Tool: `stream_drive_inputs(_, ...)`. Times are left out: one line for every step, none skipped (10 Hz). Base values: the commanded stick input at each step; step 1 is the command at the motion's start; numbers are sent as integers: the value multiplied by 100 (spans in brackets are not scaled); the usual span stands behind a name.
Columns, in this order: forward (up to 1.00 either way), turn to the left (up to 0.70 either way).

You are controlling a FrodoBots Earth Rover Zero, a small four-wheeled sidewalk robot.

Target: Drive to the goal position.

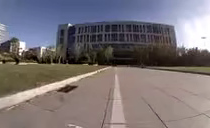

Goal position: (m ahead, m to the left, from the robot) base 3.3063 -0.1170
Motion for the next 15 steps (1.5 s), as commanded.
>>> stream_drive_inputs(70, 0)
stream_drive_inputs(70, 0)
stream_drive_inputs(70, 0)
stream_drive_inputs(70, 0)
stream_drive_inputs(70, 0)
stream_drive_inputs(70, -28)
stream_drive_inputs(70, -35)
stream_drive_inputs(70, -35)
stream_drive_inputs(70, -35)
stream_drive_inputs(70, -35)
stream_drive_inputs(70, -35)
stream_drive_inputs(70, -35)
stream_drive_inputs(70, -20)
stream_drive_inputs(70, 0)
stream_drive_inputs(70, 0)
